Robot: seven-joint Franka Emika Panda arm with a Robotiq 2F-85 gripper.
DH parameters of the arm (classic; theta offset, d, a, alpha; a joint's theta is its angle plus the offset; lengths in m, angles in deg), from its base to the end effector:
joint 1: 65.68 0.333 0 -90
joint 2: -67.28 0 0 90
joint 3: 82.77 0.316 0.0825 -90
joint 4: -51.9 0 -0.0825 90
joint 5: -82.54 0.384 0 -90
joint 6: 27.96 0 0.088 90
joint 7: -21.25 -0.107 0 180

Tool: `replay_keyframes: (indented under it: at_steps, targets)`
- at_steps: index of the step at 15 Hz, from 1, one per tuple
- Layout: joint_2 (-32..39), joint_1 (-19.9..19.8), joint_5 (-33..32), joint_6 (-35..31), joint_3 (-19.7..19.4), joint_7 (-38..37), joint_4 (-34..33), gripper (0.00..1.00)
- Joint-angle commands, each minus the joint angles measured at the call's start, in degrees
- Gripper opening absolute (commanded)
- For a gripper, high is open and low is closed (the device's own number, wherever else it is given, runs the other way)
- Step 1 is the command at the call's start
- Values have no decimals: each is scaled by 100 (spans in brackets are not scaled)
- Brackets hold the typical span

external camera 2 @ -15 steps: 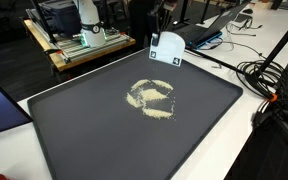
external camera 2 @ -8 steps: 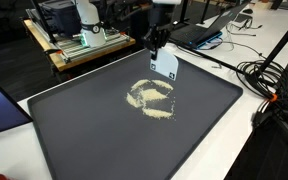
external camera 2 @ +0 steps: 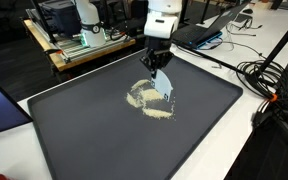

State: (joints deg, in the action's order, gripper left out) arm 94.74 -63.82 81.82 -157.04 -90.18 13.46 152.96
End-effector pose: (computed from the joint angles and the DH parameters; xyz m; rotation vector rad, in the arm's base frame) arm 0.6575 -0.0568 0.2970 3.0556 -0.3222 0.0228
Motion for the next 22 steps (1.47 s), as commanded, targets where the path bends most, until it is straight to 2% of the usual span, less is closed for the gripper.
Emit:
replay_keyframes:
  at_steps: [1,11,16,22]
  targets:
    - [593,-180,121,-24,109,-404,-585,1]
    - [1591,-211,109,-66,111,-714,-1471,1]
    - [1840,-286,189,-46,195,-583,-1553,1]
    - [1808,-402,225,14,210,-501,-1500,1]
